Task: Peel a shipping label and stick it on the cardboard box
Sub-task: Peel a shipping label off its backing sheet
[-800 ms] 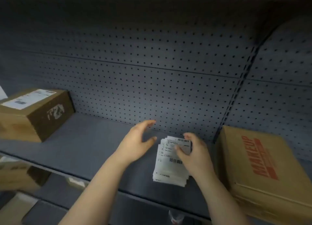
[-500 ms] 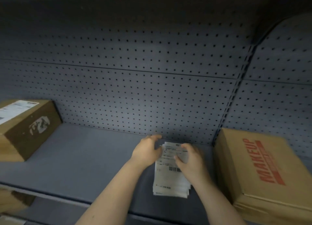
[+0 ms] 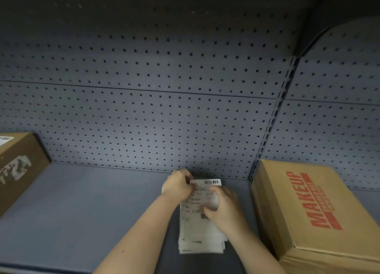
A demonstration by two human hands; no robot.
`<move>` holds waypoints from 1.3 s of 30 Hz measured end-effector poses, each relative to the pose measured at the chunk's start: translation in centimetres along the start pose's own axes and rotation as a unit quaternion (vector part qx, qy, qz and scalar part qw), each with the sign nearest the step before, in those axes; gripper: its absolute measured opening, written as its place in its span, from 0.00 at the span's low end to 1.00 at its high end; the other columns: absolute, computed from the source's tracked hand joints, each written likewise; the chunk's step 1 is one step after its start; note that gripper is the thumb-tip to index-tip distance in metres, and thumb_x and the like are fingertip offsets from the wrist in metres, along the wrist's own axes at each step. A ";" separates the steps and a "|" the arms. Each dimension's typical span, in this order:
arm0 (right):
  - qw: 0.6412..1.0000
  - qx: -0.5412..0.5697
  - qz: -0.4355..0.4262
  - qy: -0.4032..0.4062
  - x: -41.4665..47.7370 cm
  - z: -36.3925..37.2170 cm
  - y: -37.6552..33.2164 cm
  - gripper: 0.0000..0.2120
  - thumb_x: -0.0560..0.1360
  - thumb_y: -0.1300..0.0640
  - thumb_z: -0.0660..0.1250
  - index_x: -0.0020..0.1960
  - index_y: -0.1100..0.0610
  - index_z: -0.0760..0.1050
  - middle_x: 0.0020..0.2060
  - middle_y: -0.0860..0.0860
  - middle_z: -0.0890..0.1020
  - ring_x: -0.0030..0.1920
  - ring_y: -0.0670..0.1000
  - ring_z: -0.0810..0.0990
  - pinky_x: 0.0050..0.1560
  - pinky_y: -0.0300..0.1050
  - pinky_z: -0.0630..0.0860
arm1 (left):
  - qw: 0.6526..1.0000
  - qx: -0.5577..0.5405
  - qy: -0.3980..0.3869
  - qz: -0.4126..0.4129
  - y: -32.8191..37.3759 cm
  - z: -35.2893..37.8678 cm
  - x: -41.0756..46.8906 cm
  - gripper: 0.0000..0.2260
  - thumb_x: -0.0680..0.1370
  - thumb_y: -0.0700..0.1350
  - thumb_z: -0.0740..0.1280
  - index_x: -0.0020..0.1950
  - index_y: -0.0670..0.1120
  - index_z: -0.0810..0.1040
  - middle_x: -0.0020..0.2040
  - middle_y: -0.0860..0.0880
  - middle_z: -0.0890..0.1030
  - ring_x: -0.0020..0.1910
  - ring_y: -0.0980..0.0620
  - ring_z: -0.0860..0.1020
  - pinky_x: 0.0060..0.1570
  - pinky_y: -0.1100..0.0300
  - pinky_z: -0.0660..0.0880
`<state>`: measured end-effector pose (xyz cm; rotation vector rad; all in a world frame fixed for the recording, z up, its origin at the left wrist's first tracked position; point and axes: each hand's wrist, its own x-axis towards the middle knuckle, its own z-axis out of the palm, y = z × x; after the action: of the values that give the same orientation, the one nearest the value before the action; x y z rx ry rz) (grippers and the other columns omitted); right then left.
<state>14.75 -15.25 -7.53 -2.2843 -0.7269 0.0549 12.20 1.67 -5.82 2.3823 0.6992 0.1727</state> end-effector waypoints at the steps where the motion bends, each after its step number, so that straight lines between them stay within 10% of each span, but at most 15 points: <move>1: 1.000 0.002 -0.001 -0.001 0.0 0.0 0.0 0.27 0.66 0.48 0.75 0.62 0.49 0.71 0.59 0.48 0.73 0.64 0.49 0.67 0.61 0.43 0.70 | 1.000 -0.020 0.005 -0.001 0.0 -0.2 -0.2 0.03 0.74 0.48 0.69 0.47 0.53 0.79 0.47 0.51 0.80 0.42 0.53 0.79 0.36 0.60 0.74; 6: 1.000 0.002 -0.025 0.007 -0.1 -0.6 0.0 0.24 0.68 0.50 0.75 0.62 0.49 0.72 0.59 0.46 0.73 0.63 0.47 0.67 0.60 0.39 0.68 | 0.982 -0.186 -0.010 -0.032 0.0 -1.5 -1.3 0.04 0.76 0.43 0.69 0.46 0.46 0.83 0.40 0.49 0.83 0.35 0.56 0.78 0.34 0.63 0.74; 10: 0.993 0.024 -0.085 0.081 0.0 -1.6 -1.3 0.19 0.68 0.52 0.75 0.58 0.50 0.78 0.54 0.45 0.79 0.57 0.44 0.69 0.57 0.39 0.68 | 0.882 -0.439 -0.119 -0.119 1.1 -4.4 -3.3 0.03 0.74 0.39 0.71 0.47 0.42 0.84 0.35 0.47 0.84 0.30 0.55 0.79 0.28 0.66 0.75; 18: 0.965 0.142 -0.155 0.155 -1.2 -4.7 -5.3 0.10 0.70 0.53 0.73 0.51 0.50 0.80 0.46 0.41 0.81 0.51 0.42 0.77 0.51 0.31 0.71 | 0.812 -0.568 -0.129 -0.049 4.6 -7.0 -7.4 0.21 0.72 0.31 0.71 0.61 0.42 0.70 0.35 0.44 0.84 0.28 0.51 0.81 0.29 0.61 0.80; 39: 0.966 0.195 -0.156 0.072 -4.1 -8.2 -7.5 0.11 0.72 0.63 0.71 0.50 0.50 0.83 0.42 0.36 0.82 0.48 0.38 0.81 0.47 0.28 0.74 | 0.844 -0.532 -0.037 0.053 6.1 -7.7 -11.8 0.16 0.71 0.26 0.68 0.53 0.40 0.70 0.34 0.38 0.83 0.30 0.46 0.81 0.33 0.56 0.81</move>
<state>9.68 -18.26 2.75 -1.7612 -0.9017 -0.1061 2.64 -4.25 4.62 1.3314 0.2836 0.3927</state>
